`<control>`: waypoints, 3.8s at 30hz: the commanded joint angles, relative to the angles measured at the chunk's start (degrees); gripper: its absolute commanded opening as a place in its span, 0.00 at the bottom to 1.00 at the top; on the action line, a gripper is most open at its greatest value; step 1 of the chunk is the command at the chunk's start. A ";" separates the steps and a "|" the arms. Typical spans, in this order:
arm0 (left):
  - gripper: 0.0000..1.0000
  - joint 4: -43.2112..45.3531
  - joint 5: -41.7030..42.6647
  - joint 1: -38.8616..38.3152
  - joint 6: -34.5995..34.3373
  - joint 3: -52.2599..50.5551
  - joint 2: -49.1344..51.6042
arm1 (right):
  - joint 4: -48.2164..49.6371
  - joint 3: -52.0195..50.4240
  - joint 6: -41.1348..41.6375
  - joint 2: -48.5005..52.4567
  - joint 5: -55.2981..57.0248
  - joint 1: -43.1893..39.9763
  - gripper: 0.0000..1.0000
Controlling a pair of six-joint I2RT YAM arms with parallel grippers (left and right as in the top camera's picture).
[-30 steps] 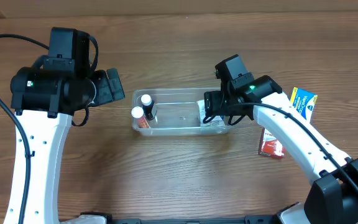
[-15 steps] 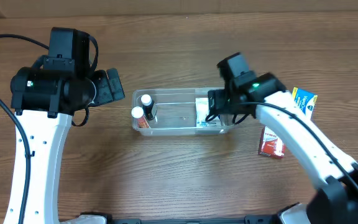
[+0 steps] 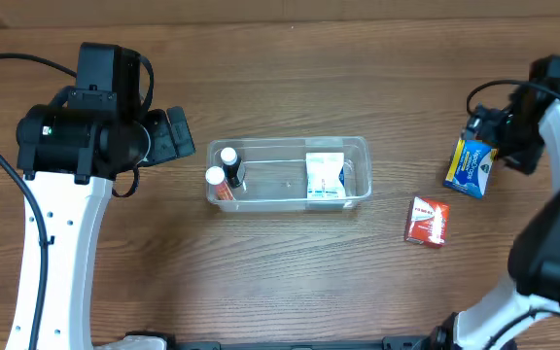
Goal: Pack container
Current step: 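Grasp the blue VapoDrops box with the right gripper, then place the VapoDrops box into the container's middle, then grasp the small red medicine box with the right gripper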
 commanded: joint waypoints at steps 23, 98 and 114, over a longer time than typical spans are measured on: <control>1.00 0.39 0.11 0.26 1.20 0.57 0.09 | 2.99 -2.56 -1.84 9.51 -4.50 0.42 0.77; 1.00 -0.98 0.13 0.26 2.64 0.48 0.09 | 6.01 -32.63 -1.86 -23.52 -5.75 9.49 1.00; 1.00 -0.81 0.13 0.26 2.64 0.48 0.09 | 10.91 -37.46 -0.33 -16.02 -2.03 9.79 1.00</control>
